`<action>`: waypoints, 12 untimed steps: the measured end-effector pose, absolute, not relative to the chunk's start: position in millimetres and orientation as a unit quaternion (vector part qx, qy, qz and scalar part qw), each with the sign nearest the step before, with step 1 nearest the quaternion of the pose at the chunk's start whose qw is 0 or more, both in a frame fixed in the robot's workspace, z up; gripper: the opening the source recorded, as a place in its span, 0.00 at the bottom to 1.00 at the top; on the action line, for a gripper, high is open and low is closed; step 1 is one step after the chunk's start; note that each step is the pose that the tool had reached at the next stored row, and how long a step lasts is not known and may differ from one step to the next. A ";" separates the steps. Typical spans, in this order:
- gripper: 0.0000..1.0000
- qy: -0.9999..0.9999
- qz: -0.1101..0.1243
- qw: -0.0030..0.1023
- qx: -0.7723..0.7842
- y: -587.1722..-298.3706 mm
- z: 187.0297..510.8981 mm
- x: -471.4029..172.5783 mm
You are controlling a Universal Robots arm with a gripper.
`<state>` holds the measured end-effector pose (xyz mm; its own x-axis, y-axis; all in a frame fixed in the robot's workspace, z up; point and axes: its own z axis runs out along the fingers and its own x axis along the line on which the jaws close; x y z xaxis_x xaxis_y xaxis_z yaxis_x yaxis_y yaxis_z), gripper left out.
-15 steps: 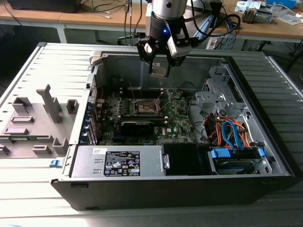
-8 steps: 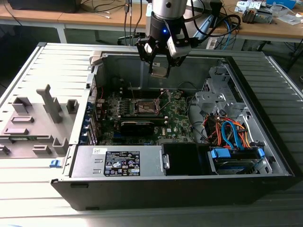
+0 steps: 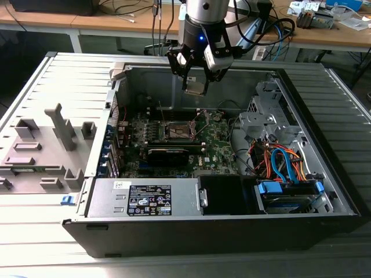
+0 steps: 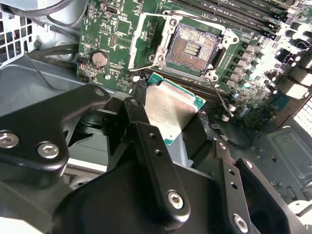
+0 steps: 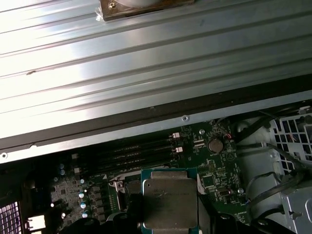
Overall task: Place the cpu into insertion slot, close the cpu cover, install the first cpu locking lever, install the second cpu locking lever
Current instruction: 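Place the cpu into insertion slot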
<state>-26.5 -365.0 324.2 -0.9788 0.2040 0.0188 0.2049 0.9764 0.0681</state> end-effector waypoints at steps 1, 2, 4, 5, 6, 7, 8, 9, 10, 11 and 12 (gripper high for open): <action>0.55 -0.994 -0.035 0.006 -0.103 -365.0 324.2 -26.5; 0.55 -0.994 -0.035 0.006 -0.104 -365.0 324.2 -26.5; 0.55 -0.994 -0.035 0.006 -0.105 -365.0 324.1 -26.5; 0.55 -0.994 -0.035 0.006 -0.106 -365.0 324.1 -26.5; 0.55 -0.994 -0.035 0.006 -0.106 -365.0 324.1 -26.5; 0.55 -0.994 -0.035 0.006 -0.107 -365.0 324.1 -26.5; 0.55 -0.994 -0.035 0.006 -0.108 -365.0 324.0 -26.5; 0.55 -0.993 -0.035 0.006 -0.108 -365.0 324.0 -26.5; 0.55 -0.993 -0.035 0.006 -0.109 -365.0 324.0 -26.5; 0.55 -0.993 -0.035 0.006 -0.109 -365.0 324.0 -26.5; 0.55 -0.993 -0.035 0.006 -0.110 -365.0 324.0 -26.5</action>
